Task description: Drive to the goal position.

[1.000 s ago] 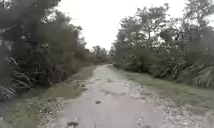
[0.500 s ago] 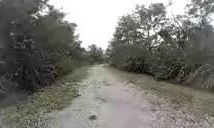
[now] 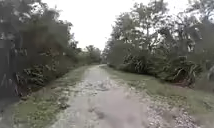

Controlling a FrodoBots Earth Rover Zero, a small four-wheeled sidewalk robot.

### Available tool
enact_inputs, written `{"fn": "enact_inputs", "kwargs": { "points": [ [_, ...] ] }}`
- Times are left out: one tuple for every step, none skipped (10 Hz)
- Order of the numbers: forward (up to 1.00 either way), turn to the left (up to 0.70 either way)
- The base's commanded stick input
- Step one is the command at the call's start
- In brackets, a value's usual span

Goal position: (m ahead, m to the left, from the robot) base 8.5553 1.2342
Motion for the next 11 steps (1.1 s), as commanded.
{"fn": "enact_inputs", "kwargs": {
  "points": [
    [0.70, 0.00],
    [0.70, 0.00],
    [0.70, 0.00],
    [0.70, 0.00],
    [0.70, 0.00],
    [0.70, 0.00],
    [0.70, 0.00],
    [0.70, 0.00],
    [0.70, 0.00],
    [0.70, 0.00],
    [0.70, 0.12]
  ]
}}
